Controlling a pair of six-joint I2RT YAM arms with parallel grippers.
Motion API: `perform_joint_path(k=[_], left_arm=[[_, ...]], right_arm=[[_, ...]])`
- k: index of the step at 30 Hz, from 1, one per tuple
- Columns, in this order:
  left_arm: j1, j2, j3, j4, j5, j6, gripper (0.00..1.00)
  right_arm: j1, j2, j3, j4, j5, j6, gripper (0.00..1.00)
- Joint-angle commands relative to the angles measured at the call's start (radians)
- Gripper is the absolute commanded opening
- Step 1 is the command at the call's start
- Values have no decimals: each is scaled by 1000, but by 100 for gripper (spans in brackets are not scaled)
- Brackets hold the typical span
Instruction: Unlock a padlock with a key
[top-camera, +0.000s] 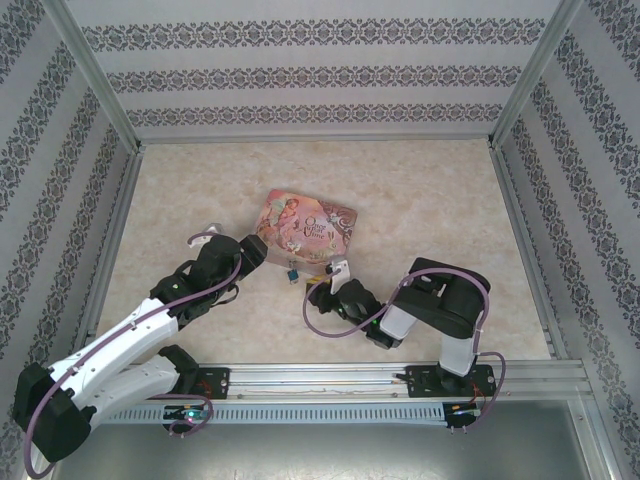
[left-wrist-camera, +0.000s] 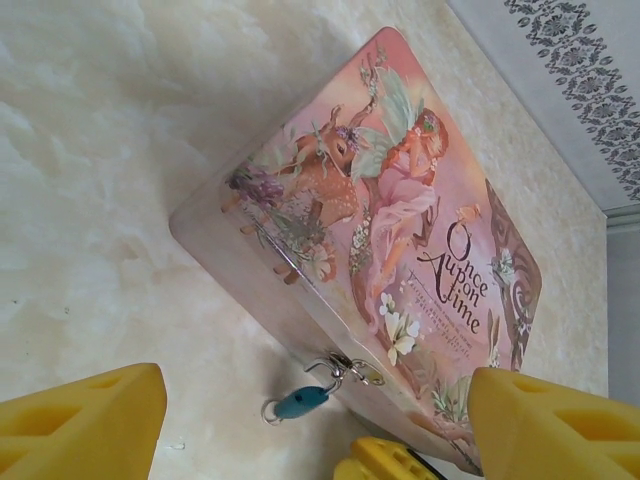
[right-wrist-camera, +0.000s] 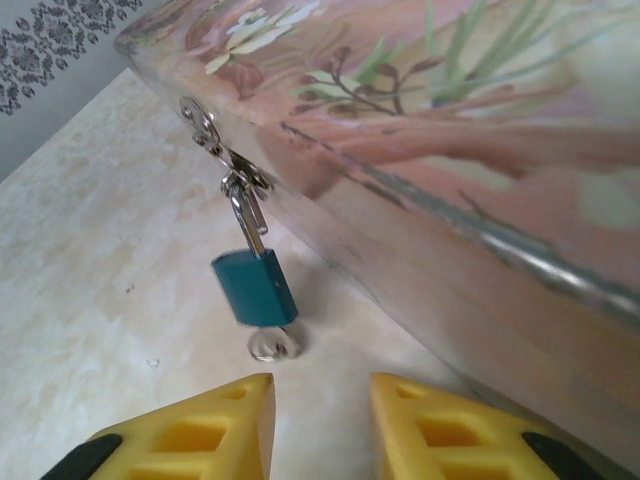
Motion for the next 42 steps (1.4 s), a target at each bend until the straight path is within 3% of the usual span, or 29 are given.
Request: perform_joint_path(k=[1,7,14,20,26,34,42], left_arm=[[19,-17,21,-54,-27,48,79],[43,-19,52,-91,-44,111,83],[115,-14,91,-139,-21,212,93],[287,16,128,-160,140,320,99],[443,69,142,-91,339,433,99],[674,256,168,73,691,477,99],[722,444,241,125,779,536,99]], right_arm=[[-10,-63,-32,-15,33,-33,37],[-10,-198,-38,-177,49,-126,48],[-10,-383,34,-504,52,-303,61],[-10,-479,136,-794,51,-469,75],[1,-525,221,-1020,84,-612,80],[36,-564,279,-1131,160,-770,82],[55,-597,290,-1144,211,-861,82]])
